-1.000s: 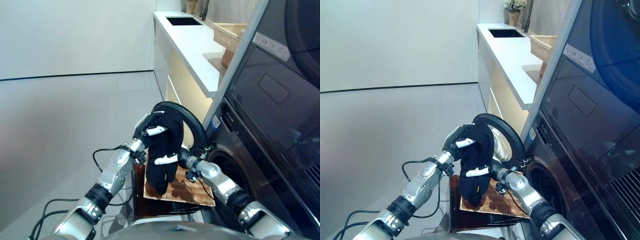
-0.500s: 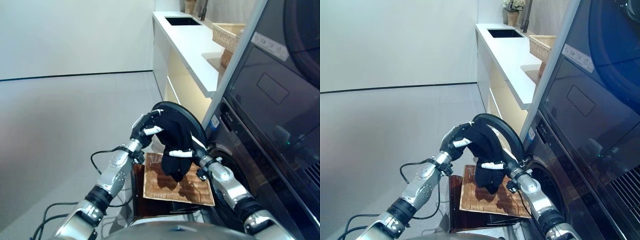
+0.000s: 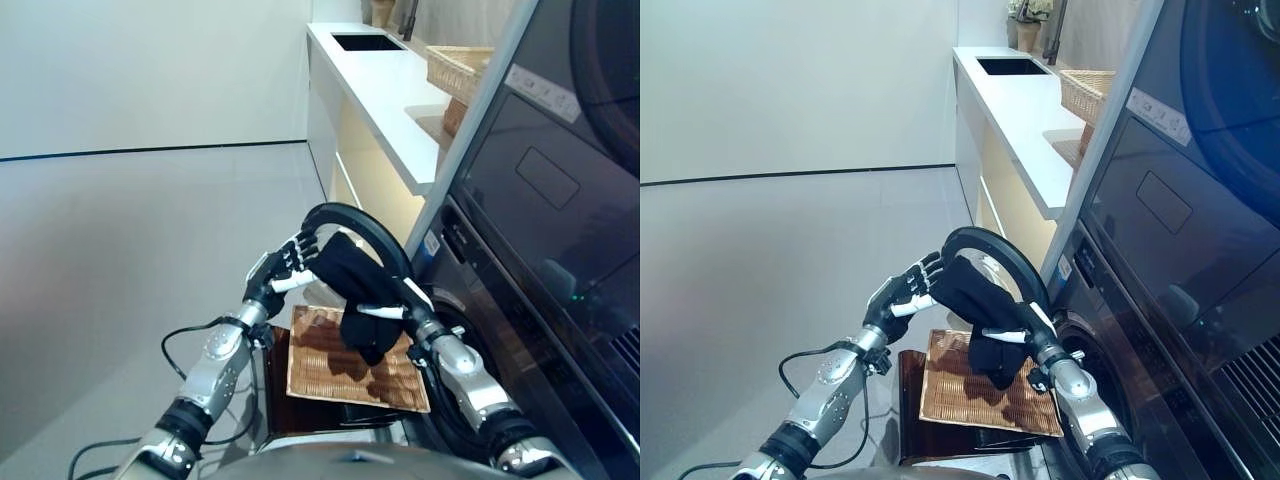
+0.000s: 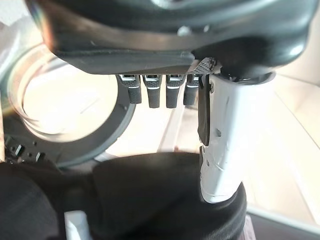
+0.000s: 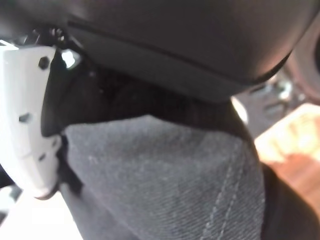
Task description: Pick up the clothes and place them into the washing machine
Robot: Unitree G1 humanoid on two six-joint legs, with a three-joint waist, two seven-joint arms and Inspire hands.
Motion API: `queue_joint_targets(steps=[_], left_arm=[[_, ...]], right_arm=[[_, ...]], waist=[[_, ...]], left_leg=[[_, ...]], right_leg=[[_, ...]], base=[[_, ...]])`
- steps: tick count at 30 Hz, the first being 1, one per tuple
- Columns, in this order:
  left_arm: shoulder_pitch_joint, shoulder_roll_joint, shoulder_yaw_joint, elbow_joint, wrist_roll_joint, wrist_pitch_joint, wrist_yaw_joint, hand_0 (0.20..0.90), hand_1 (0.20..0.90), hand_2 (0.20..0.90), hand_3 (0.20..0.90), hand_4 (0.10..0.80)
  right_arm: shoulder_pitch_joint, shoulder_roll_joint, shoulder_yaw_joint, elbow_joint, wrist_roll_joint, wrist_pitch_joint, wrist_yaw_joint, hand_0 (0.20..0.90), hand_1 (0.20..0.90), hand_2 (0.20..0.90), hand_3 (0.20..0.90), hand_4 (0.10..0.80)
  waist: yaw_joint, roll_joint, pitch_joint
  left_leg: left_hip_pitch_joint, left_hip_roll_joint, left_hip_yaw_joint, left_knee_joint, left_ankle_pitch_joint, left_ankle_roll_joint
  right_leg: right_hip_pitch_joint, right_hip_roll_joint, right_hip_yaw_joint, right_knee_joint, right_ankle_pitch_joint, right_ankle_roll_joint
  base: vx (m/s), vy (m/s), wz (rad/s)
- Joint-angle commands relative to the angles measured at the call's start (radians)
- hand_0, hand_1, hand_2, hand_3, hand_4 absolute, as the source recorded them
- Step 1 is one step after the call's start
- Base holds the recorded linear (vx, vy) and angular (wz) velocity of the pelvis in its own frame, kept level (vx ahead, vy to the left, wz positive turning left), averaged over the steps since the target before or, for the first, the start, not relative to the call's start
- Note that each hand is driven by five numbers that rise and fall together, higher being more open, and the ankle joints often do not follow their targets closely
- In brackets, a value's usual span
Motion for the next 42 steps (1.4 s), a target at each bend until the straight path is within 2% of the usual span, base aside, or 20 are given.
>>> queue_joint_targets(steps=[1, 8, 18, 22, 24, 28, 32, 38, 42], left_arm=[[-0.081, 0.015, 0.058, 0.040, 0.014, -0.114, -0.024, 0.900, 0.900, 0.900, 0.900, 0.800], [0.018, 0.026, 0.107, 0.061, 0.022, -0.103, -0.040, 0.900, 0.900, 0.900, 0.900, 0.800], [0.060, 0.024, 0.135, 0.095, 0.031, -0.105, -0.035, 0.900, 0.900, 0.900, 0.900, 0.800], [0.106, 0.022, 0.182, 0.110, 0.030, -0.106, -0.033, 0.900, 0.900, 0.900, 0.900, 0.800], [0.154, 0.015, 0.236, 0.127, 0.029, -0.104, -0.024, 0.900, 0.900, 0.900, 0.900, 0.800], [0.180, 0.003, 0.294, 0.161, 0.028, -0.108, -0.004, 0.900, 0.900, 0.900, 0.900, 0.800], [0.212, -0.028, 0.355, 0.163, -0.020, -0.114, 0.024, 0.900, 0.900, 0.900, 0.900, 0.800], [0.235, -0.069, 0.376, 0.131, -0.073, -0.108, 0.063, 0.900, 0.900, 0.900, 0.900, 0.800], [0.228, -0.066, 0.357, 0.063, -0.094, -0.106, 0.104, 0.900, 0.900, 0.900, 0.900, 0.800]], right_arm=[[-0.044, -0.060, -0.126, -0.094, 0.031, -0.120, -0.059, 0.200, 0.200, 0.200, 0.200, 0.300], [-0.002, -0.035, -0.190, -0.097, 0.054, -0.131, -0.085, 0.200, 0.200, 0.200, 0.200, 0.300], [0.012, -0.008, -0.200, -0.089, 0.083, -0.137, -0.091, 0.200, 0.200, 0.200, 0.200, 0.300], [0.040, -0.006, -0.195, -0.091, 0.094, -0.127, -0.064, 0.200, 0.200, 0.200, 0.200, 0.300], [0.075, 0.009, -0.196, -0.081, 0.108, -0.115, -0.043, 0.200, 0.200, 0.200, 0.200, 0.300], [0.083, 0.031, -0.201, -0.037, 0.129, -0.106, -0.043, 0.200, 0.200, 0.200, 0.200, 0.300], [0.058, 0.067, -0.191, 0.051, 0.160, -0.099, -0.058, 0.200, 0.200, 0.200, 0.200, 0.300], [-0.007, 0.120, -0.180, 0.185, 0.234, -0.091, -0.112, 0.200, 0.200, 0.200, 0.200, 0.300], [-0.072, 0.125, -0.159, 0.176, 0.270, -0.101, -0.151, 0.200, 0.200, 0.200, 0.200, 0.300]], waist=[[0.039, -0.021, -0.056], [0.043, -0.021, -0.047], [0.045, -0.019, -0.039], [0.047, -0.019, -0.032], [0.049, -0.019, -0.025], [0.049, -0.017, -0.016], [0.053, -0.016, -0.007], [0.055, -0.010, 0.009], [0.052, 0.001, 0.090]], left_leg=[[-0.033, 0.029, -0.053, 0.014, 0.011, -0.054], [-0.037, 0.029, -0.050, 0.021, 0.009, -0.051], [-0.043, 0.028, -0.050, 0.025, 0.009, -0.051], [-0.049, 0.026, -0.048, 0.028, 0.009, -0.050], [-0.054, 0.024, -0.047, 0.029, 0.010, -0.050], [-0.063, 0.025, -0.045, 0.031, 0.012, -0.051], [-0.071, 0.023, -0.043, 0.030, 0.013, -0.050], [-0.081, 0.019, -0.042, 0.038, 0.006, -0.046], [-0.157, 0.008, -0.046, 0.117, -0.013, -0.032]], right_leg=[[-0.042, -0.014, -0.006, 0.067, 0.010, 0.023], [-0.046, -0.013, -0.005, 0.069, 0.009, 0.022], [-0.055, -0.014, -0.002, 0.070, 0.011, 0.021], [-0.062, -0.016, 0.003, 0.071, 0.015, 0.022], [-0.066, -0.017, 0.004, 0.070, 0.016, 0.021], [-0.075, -0.016, 0.004, 0.070, 0.017, 0.021], [-0.084, -0.017, 0.009, 0.069, 0.021, 0.020], [-0.095, -0.021, 0.008, 0.078, 0.018, 0.019], [-0.176, -0.023, 0.028, 0.159, 0.006, 0.012]], base=[[0.000, 0.000, 0.00], [0.000, 0.000, 0.00], [0.000, 0.000, 0.00], [0.000, 0.000, 0.00], [0.000, 0.000, 0.00], [-0.009, 0.002, 0.00], [-0.005, 0.003, -0.01], [-0.014, 0.007, -0.03], [-0.230, 0.021, -0.04]])
